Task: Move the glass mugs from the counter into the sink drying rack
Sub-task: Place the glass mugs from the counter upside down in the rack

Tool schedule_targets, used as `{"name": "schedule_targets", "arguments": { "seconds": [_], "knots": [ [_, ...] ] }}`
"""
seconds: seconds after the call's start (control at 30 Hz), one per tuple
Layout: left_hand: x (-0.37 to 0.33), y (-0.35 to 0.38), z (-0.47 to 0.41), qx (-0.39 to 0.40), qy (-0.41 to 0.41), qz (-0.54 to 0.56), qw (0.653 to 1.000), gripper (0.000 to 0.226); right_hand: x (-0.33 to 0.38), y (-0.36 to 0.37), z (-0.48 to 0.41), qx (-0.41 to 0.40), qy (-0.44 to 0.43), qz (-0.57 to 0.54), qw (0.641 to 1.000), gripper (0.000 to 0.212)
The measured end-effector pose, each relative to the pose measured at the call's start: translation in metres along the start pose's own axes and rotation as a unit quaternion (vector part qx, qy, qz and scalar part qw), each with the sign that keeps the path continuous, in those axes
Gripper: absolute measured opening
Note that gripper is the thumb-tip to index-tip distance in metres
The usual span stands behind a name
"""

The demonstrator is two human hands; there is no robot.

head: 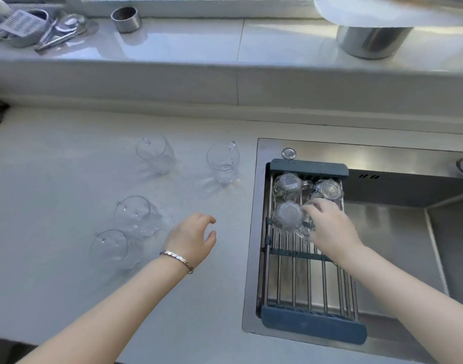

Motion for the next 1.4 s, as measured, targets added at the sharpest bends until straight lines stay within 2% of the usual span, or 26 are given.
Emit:
{"name": "schedule_targets", "arguments": {
  "seconds": [0.07,0.1,0.2,0.27,0.37,0.43,0.53,0.63,0.7,0.8,0.87,0.93,1.03,1.1,1.23,1.4],
  "knots": [
    [0.011,-0.035,-0.005,-0.080,0.006,-0.037,0.996,0.036,0.041,-0.015,-0.008,0.016,-0.042,-0.088,0.995,0.052],
    [0.021,-0.049,-0.007,-0.089,-0.016,-0.072,0.993,0.042,0.061,-0.018,-0.015,0.033,-0.049,-0.131,0.990,0.055],
    [0.067,-0.072,-0.010,-0.005,-0.129,-0.187,0.974,0.080,0.113,-0.016,-0.044,0.079,-0.023,-0.252,0.964,0.074],
    [0.091,-0.079,-0.008,0.036,-0.173,-0.199,0.964,0.091,0.139,-0.007,-0.067,0.084,0.015,-0.323,0.943,0.088],
    [0.113,-0.075,-0.005,0.083,-0.191,-0.182,0.961,0.094,0.153,0.002,-0.096,0.033,0.111,-0.438,0.892,0.104],
    [0.124,-0.069,-0.004,0.103,-0.199,-0.162,0.961,0.091,0.152,0.008,-0.107,-0.011,0.159,-0.478,0.864,0.104],
    [0.130,-0.063,-0.002,0.100,-0.193,-0.117,0.969,0.079,0.148,0.013,-0.116,-0.048,0.177,-0.510,0.841,0.094],
    [0.128,-0.066,-0.002,0.073,-0.179,-0.097,0.976,0.074,0.141,0.014,-0.112,-0.034,0.167,-0.526,0.833,0.083],
    [0.120,-0.068,0.000,0.051,-0.168,-0.088,0.981,0.073,0.134,0.011,-0.095,-0.019,0.151,-0.539,0.829,0.083],
    [0.093,-0.065,0.005,0.018,-0.133,-0.073,0.988,0.076,0.111,0.007,-0.047,0.010,0.122,-0.529,0.839,0.084],
    [0.067,-0.060,0.009,-0.011,-0.101,-0.042,0.994,0.080,0.088,0.009,-0.007,0.055,0.116,-0.531,0.837,0.083],
    [0.039,-0.053,0.015,-0.039,-0.063,-0.012,0.997,0.081,0.060,0.013,0.033,0.104,0.131,-0.499,0.850,0.085],
    [0.001,-0.040,0.025,-0.059,-0.019,0.022,0.998,0.078,0.004,0.016,0.079,0.121,0.192,-0.417,0.880,0.062],
    [-0.020,-0.030,0.033,-0.070,0.010,0.035,0.997,0.076,-0.028,0.018,0.097,0.126,0.228,-0.357,0.897,0.057],
    [-0.049,-0.012,0.046,-0.070,0.063,0.020,0.995,0.073,-0.044,0.035,0.095,0.156,0.215,-0.219,0.939,0.061],
    [-0.057,-0.006,0.060,-0.087,0.090,-0.007,0.992,0.073,-0.010,0.067,0.054,0.168,0.185,-0.065,0.966,0.070]
  ]
}}
Point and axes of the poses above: each hand's wrist, its own z-axis away from the middle knuckle, its own y-axis out of the palm, x = y × z, the point moved 10 cm from there along -z, towards the middle knuckle, and after that the axes turned 6 degrees about y, right-handed, at the moved point
